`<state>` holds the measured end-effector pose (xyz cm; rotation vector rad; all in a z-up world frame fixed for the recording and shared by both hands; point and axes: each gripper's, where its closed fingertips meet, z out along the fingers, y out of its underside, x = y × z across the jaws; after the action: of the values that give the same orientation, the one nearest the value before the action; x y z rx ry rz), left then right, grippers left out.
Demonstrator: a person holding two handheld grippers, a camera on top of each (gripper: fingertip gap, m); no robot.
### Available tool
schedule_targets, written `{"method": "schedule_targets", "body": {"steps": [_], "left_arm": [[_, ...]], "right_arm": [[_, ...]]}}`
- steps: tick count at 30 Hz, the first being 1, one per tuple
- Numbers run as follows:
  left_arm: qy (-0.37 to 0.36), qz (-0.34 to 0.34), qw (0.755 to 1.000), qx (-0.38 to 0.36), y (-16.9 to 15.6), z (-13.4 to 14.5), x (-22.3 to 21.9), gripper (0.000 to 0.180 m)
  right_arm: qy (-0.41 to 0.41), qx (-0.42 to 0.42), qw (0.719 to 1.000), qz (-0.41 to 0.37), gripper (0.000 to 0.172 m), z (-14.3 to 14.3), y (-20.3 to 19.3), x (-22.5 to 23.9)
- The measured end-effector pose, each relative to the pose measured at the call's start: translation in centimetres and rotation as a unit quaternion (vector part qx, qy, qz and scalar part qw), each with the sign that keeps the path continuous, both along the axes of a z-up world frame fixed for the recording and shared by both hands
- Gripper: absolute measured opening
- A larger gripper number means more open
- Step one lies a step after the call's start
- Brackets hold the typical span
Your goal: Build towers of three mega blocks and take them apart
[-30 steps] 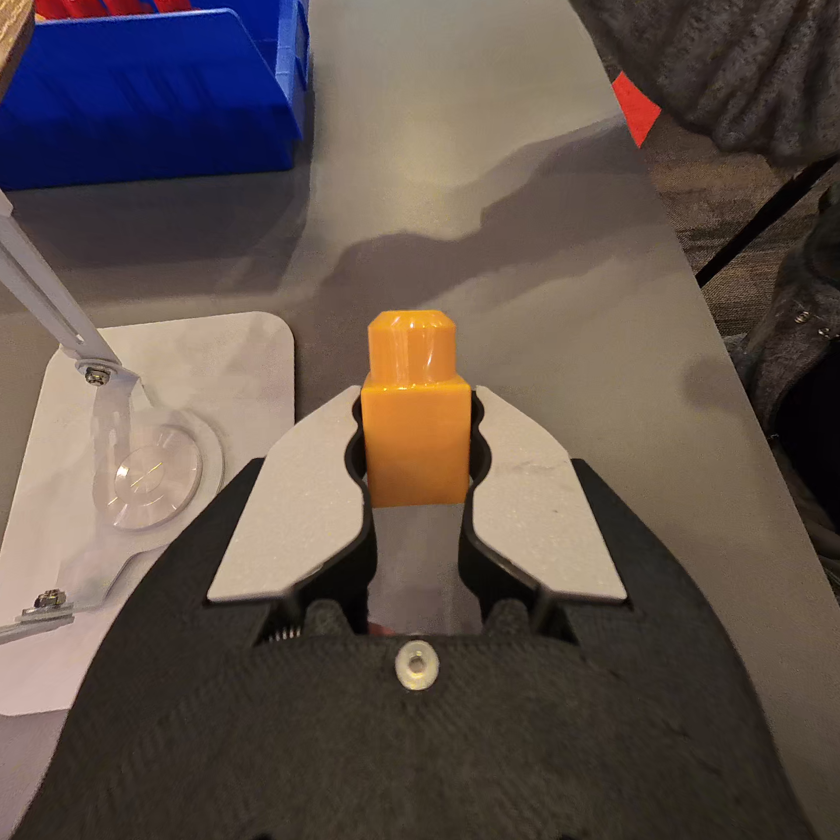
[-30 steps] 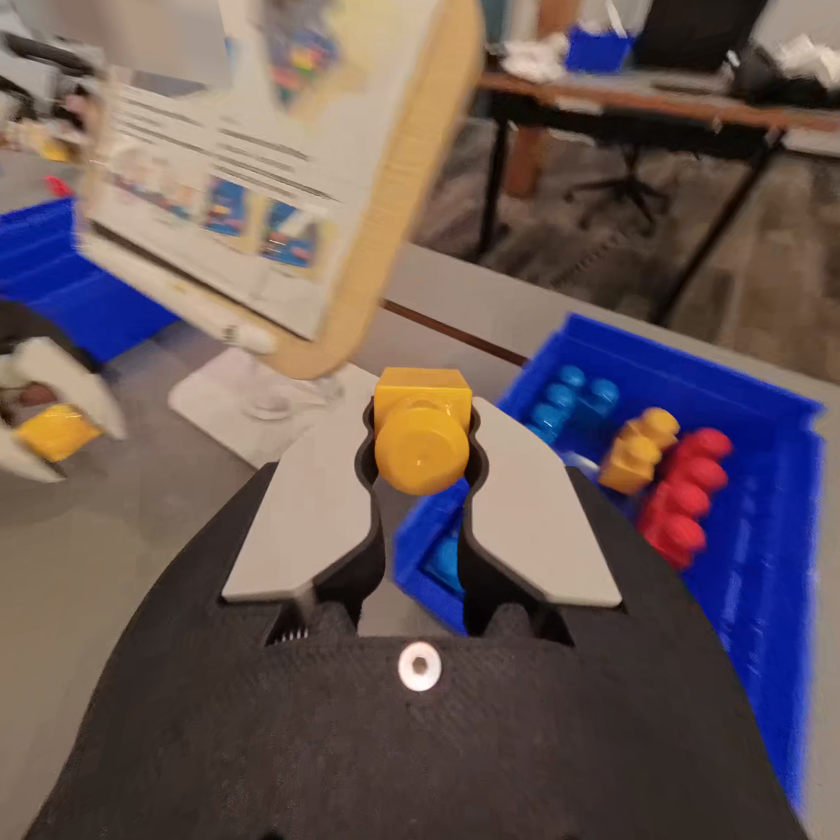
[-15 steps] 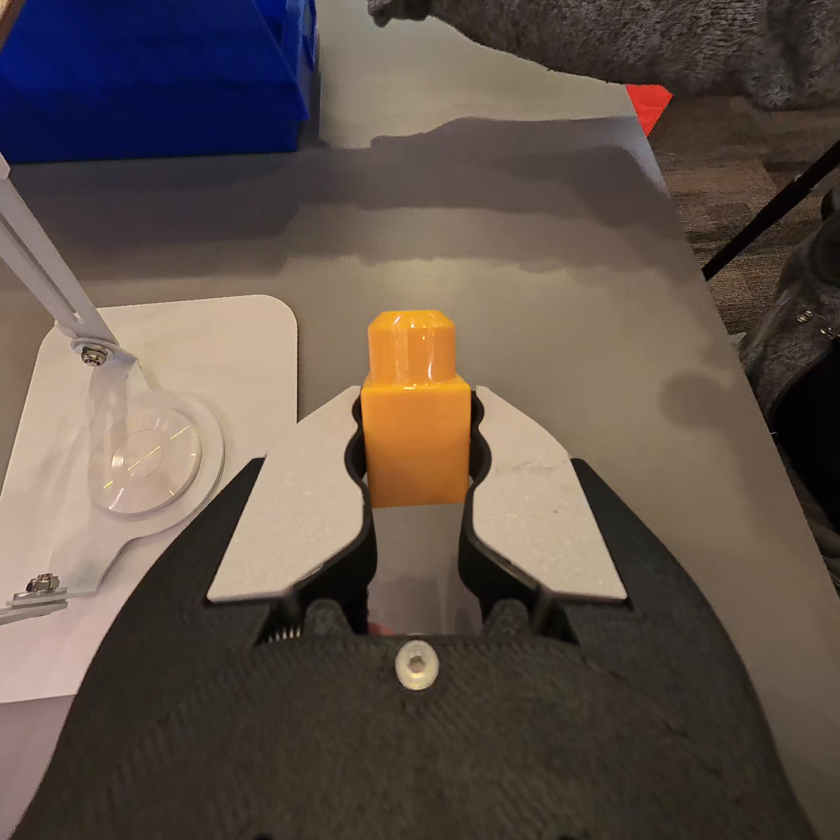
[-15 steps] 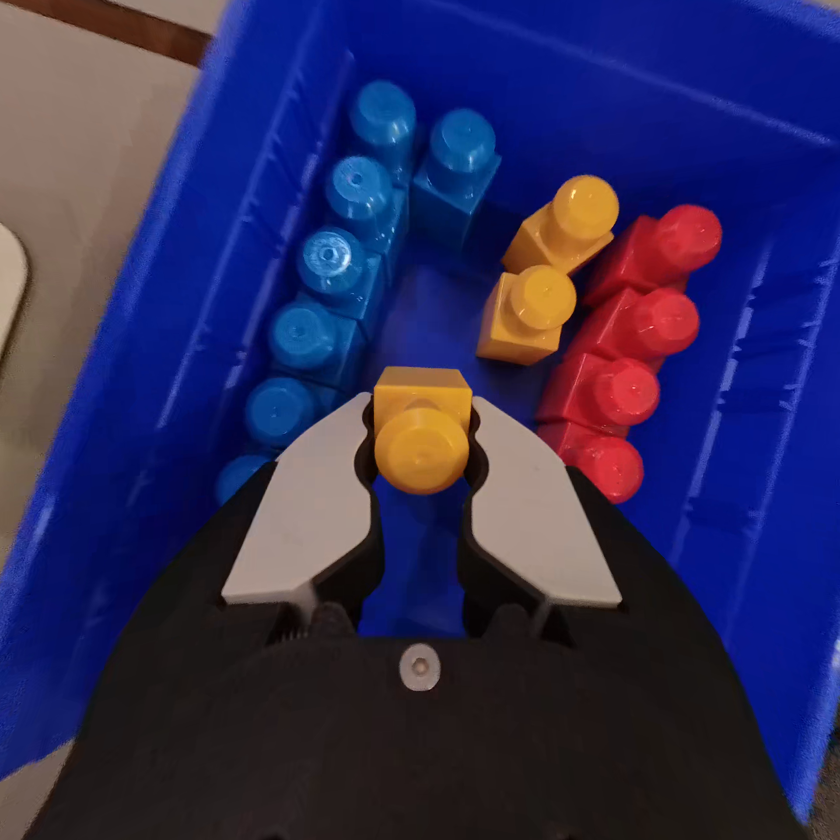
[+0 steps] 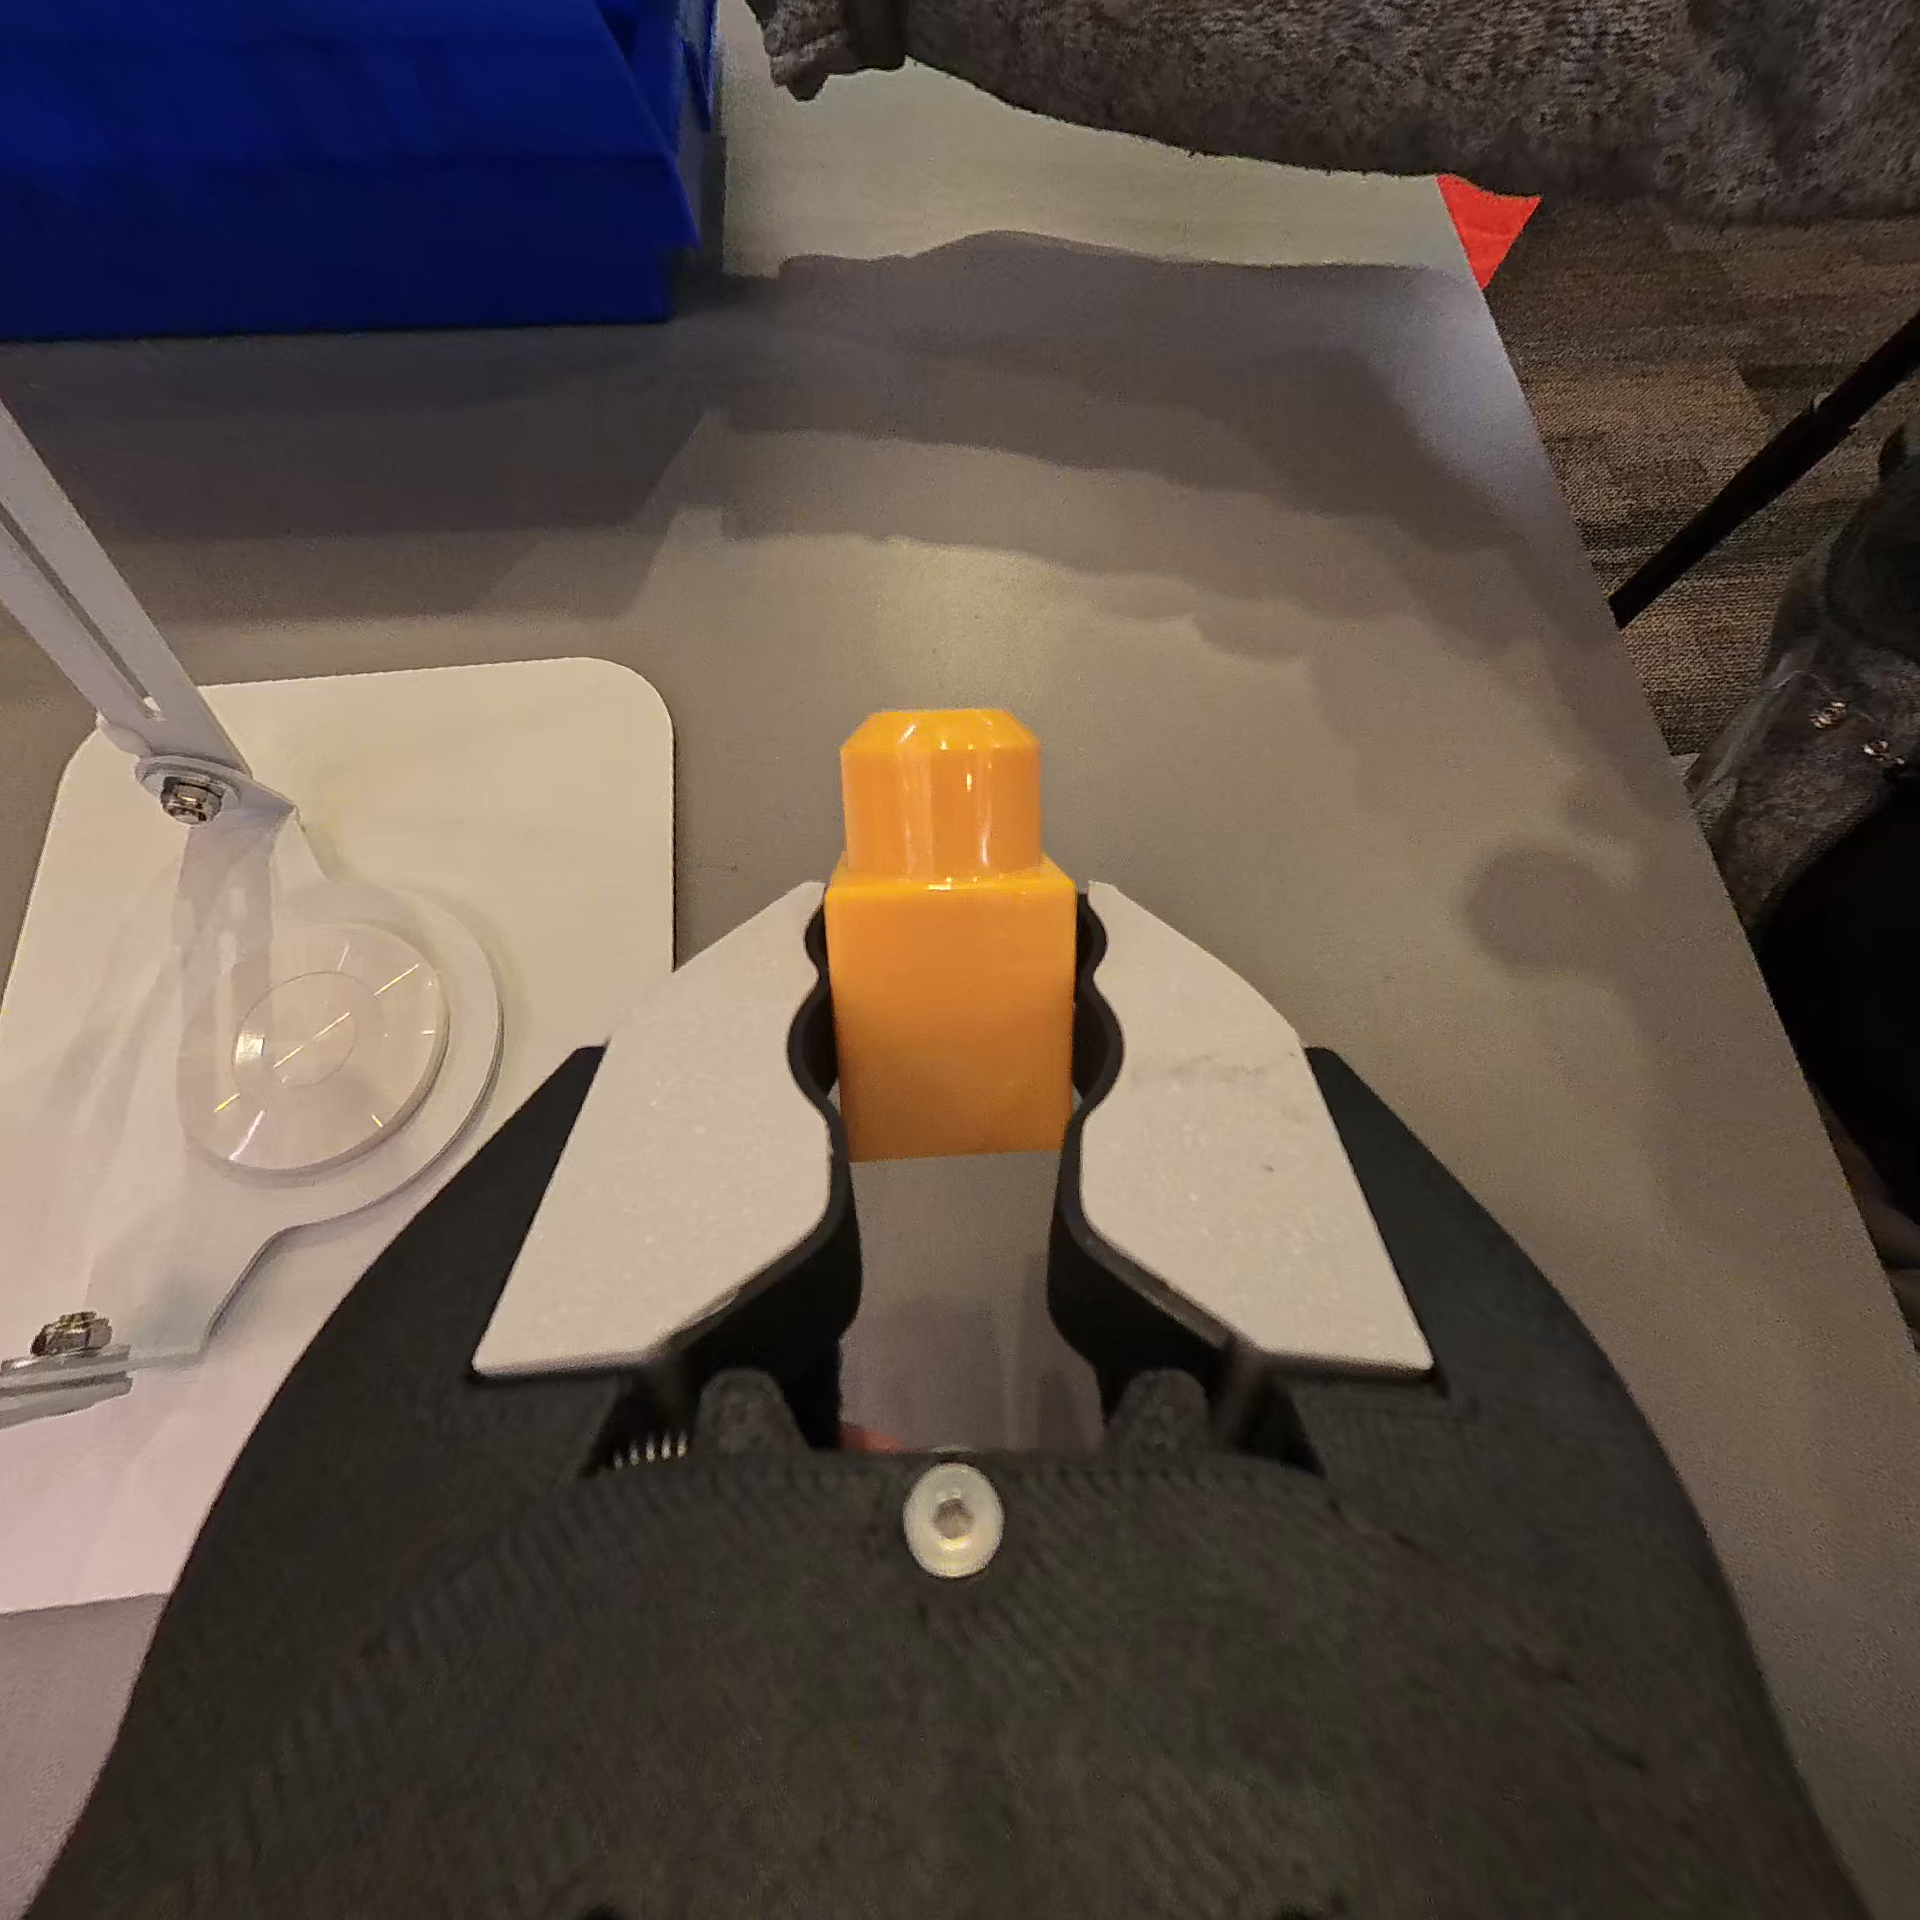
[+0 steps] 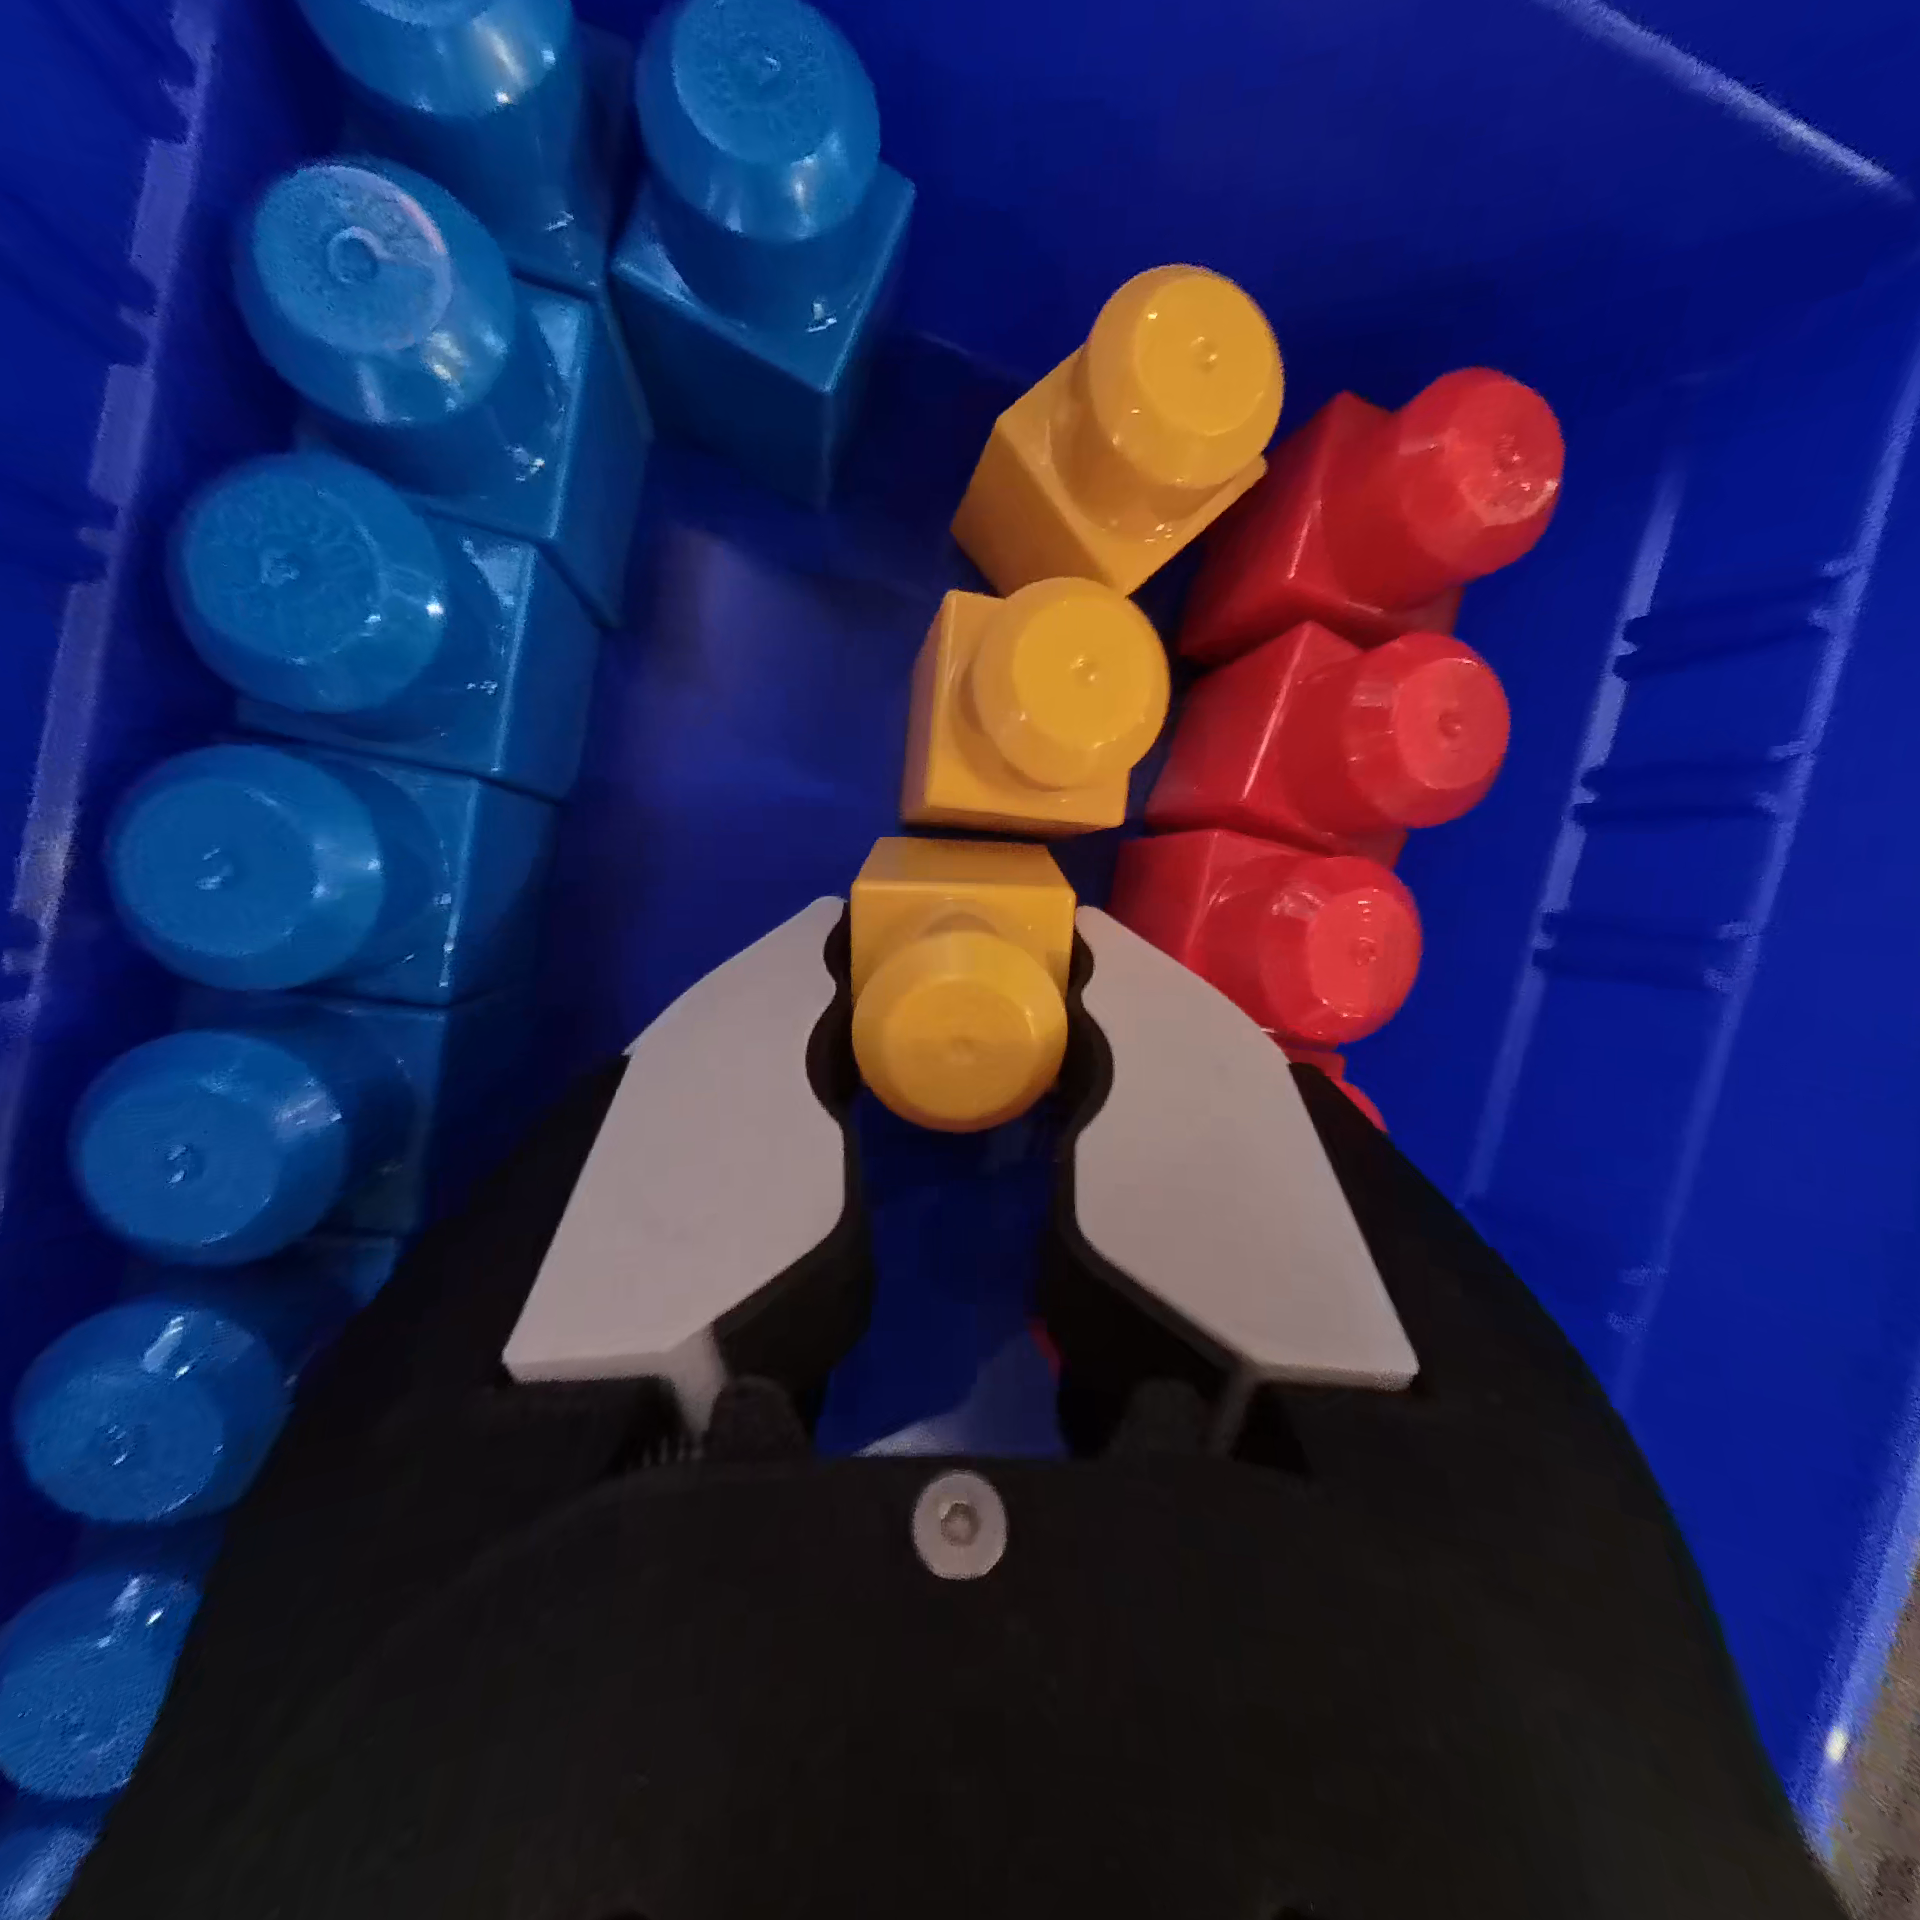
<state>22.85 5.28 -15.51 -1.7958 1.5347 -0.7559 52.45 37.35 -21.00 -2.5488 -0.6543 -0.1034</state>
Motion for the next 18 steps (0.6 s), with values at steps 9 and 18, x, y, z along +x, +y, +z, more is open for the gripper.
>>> {"method": "schedule_targets", "body": {"steps": [9, 18], "left_arm": [[-0.003, 0.002, 1.0, 0.001, 0.1, 0.1, 0.1, 0.041], [0.001, 0.033, 0.998, 0.062, 0.9, 1.2, 0.6, 0.041]], "right_arm": [[0.018, 0.014, 1.0, 0.014, 0.053, 2.0, -0.3, -0.2], [0.121, 0.165, 0.97, 0.131, 0.043, 14.4, -9.7, -5.3]]}}
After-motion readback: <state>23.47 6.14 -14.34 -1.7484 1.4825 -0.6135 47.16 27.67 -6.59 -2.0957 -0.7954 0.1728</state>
